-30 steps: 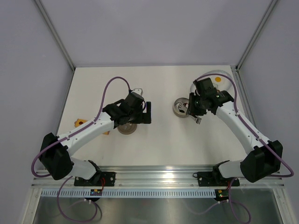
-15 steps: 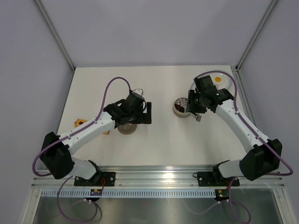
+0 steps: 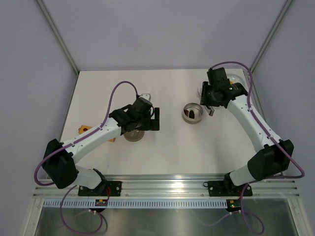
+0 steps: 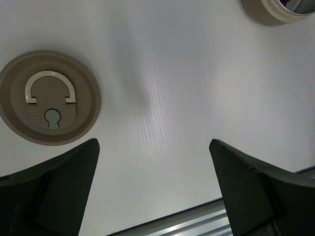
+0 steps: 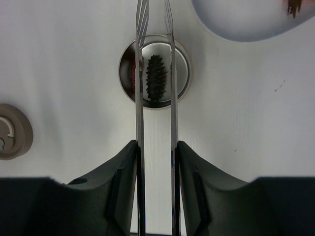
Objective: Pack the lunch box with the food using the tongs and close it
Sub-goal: Place the fake food in the packing box, then pick up the fake food from the plate.
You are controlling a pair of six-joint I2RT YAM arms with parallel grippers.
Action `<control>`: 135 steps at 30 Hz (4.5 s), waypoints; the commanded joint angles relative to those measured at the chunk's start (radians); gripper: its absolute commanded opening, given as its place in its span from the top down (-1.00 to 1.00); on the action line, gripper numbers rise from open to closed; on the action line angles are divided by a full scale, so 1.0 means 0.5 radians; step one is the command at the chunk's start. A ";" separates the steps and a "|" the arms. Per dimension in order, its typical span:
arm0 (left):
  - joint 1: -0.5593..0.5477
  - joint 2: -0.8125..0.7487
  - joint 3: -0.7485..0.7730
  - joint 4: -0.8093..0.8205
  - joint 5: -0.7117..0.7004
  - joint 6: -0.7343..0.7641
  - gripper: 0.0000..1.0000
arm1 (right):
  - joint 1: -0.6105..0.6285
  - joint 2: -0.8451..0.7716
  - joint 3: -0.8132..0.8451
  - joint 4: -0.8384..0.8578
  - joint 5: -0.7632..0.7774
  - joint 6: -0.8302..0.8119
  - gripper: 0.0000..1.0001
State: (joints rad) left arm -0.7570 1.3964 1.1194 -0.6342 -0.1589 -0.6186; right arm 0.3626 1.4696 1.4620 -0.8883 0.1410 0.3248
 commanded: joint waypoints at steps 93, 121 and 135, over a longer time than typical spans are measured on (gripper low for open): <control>0.008 0.103 0.059 0.093 0.045 0.047 -0.98 | -0.934 0.531 0.123 0.120 -0.356 -0.042 0.06; 0.008 0.094 0.031 0.096 0.045 0.031 -0.98 | -0.738 0.598 0.242 0.108 -0.316 -0.033 0.40; 0.008 0.064 0.010 0.106 0.035 0.019 -0.98 | -0.529 0.313 0.230 0.040 -0.356 -0.012 0.48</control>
State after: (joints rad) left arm -0.7570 1.4448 1.1191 -0.6266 -0.1520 -0.6029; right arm 0.0654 1.7100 1.5436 -0.8497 -0.0437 0.3164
